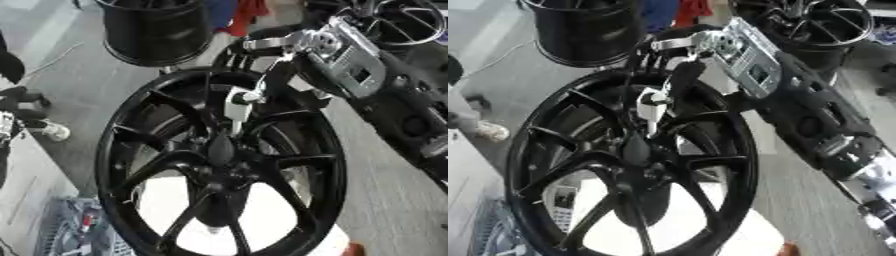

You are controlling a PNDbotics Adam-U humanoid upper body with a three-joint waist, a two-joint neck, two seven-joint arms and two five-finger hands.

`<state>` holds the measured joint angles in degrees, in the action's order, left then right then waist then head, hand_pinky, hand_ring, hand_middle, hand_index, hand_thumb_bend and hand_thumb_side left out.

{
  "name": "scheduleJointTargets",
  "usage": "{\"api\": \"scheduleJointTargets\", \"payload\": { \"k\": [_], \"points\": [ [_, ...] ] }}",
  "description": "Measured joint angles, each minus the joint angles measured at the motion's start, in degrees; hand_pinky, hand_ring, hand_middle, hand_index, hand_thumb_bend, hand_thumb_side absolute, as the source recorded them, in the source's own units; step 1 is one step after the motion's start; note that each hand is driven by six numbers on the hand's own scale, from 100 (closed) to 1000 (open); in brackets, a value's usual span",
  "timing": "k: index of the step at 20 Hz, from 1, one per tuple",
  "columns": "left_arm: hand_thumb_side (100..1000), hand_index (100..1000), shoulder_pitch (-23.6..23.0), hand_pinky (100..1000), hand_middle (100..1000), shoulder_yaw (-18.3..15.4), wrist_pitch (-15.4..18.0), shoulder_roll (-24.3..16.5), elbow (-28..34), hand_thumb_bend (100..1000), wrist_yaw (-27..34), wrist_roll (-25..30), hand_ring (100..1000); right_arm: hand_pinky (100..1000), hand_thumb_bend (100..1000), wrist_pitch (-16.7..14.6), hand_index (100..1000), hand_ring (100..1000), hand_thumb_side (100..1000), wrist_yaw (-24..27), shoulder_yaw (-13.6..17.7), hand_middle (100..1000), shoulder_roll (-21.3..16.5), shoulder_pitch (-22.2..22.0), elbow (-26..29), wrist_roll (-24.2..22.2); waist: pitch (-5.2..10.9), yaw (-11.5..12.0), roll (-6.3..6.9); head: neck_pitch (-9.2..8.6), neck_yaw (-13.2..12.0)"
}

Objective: Pull the pin out of the wheel hub.

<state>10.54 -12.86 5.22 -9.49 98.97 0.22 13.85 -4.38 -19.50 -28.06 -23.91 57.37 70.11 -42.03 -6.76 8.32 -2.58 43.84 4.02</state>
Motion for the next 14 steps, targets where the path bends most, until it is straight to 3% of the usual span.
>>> {"api": "scheduleJointTargets", "payload": {
  "k": [14],
  "points": [
    [657, 805, 0.0, 610, 685, 0.0, -0.1, 0.0, 0.0, 100, 0.0, 0.3, 614, 719, 314, -0.6, 900, 770, 284, 0.3, 0.1, 803, 0.5, 0.0, -0.1, -2.9, 0.00, -0.1, 0.02, 0.00, 0.0]
  ]
}}
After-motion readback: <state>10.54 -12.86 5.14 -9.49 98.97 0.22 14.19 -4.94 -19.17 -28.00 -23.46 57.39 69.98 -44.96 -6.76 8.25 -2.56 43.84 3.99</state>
